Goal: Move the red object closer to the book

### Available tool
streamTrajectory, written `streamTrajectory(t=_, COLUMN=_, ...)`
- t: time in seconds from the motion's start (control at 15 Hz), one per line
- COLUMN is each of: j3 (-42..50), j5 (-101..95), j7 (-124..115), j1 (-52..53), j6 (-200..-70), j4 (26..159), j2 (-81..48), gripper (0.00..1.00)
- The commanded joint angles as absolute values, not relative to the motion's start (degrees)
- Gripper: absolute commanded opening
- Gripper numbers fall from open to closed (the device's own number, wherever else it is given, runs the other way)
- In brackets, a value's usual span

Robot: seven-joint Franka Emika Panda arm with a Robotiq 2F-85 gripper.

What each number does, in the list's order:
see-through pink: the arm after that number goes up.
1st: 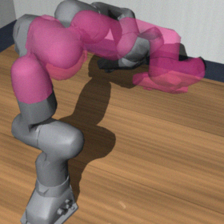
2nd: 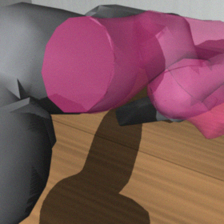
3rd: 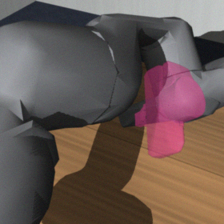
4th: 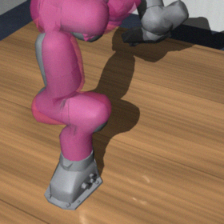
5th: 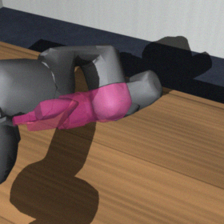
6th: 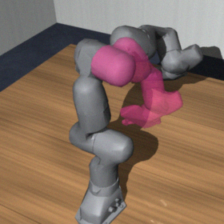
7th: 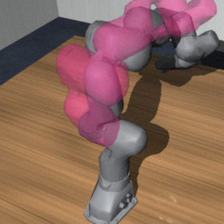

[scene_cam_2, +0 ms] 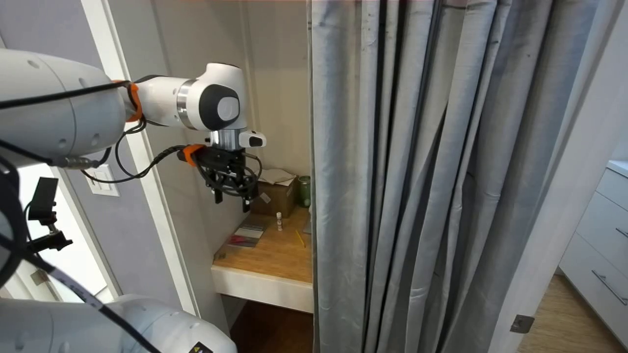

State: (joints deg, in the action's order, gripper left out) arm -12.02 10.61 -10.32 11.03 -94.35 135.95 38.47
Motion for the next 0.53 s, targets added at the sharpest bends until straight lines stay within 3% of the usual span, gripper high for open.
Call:
streamTrajectory(t=0.0, j3=-12.4, j5=10.8, j7=-10.1, j1=10.5, j6=-94.2, j4=135.8, j2=38.5, gripper=1.0)
streamTrajectory(t=0.47, j3=-11.9, j5=9.6, j7=-15.9, j1=5.0, j6=-99.8, j4=134.1, j2=31.1, gripper=1.0)
